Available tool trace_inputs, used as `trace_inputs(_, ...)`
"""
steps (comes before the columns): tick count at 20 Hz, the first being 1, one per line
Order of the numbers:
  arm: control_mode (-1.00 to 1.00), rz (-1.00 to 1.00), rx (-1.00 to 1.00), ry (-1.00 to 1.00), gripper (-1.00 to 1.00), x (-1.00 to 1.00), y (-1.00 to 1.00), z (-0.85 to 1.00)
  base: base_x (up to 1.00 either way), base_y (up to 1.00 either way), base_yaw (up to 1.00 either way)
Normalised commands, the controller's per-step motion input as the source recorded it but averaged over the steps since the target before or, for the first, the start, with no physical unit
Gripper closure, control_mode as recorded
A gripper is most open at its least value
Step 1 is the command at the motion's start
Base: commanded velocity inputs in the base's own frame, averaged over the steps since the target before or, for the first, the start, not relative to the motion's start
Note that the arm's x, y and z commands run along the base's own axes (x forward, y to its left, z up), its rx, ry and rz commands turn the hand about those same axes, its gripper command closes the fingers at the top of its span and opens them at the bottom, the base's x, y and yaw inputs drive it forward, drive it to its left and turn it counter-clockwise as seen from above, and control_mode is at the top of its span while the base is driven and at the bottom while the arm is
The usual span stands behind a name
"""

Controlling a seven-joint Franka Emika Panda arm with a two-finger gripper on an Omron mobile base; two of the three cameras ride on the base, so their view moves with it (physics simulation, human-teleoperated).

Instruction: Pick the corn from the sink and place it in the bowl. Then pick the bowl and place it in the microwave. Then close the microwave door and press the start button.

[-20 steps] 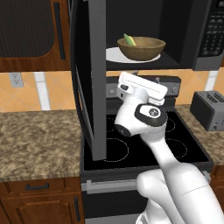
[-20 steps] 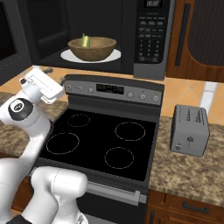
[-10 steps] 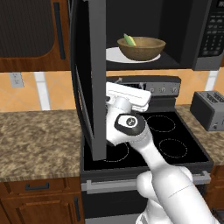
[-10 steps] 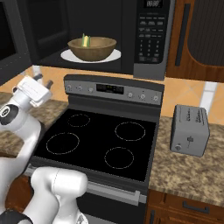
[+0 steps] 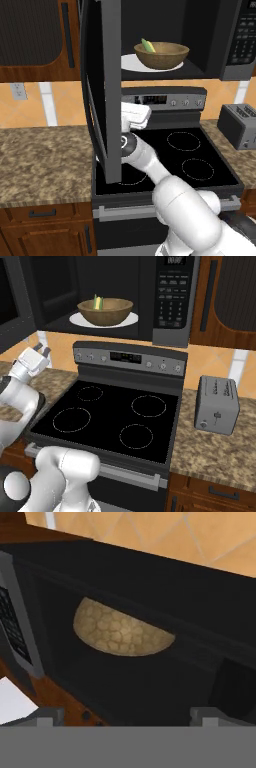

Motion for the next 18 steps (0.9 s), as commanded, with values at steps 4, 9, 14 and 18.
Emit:
trace_inputs(4, -1.0, -0.04, -0.1, 0.0, -1.0, 0.42, 0.51, -0.17, 0.0, 0.0, 0.0)
trace_inputs(9, -1.0, -0.02, -0.16, 0.0, -1.0, 0.37, 0.47, -0.59, 0.0, 0.0, 0.0)
trace_inputs(14, -1.0, 0.0, -0.06, 0.0, -1.0, 0.48, 0.65, -0.31, 0.0, 0.0, 0.0)
trace_inputs(18, -1.0, -0.01, 0.0, 0.0, -1.0, 0.33, 0.78, -0.01, 0.0, 0.0, 0.0)
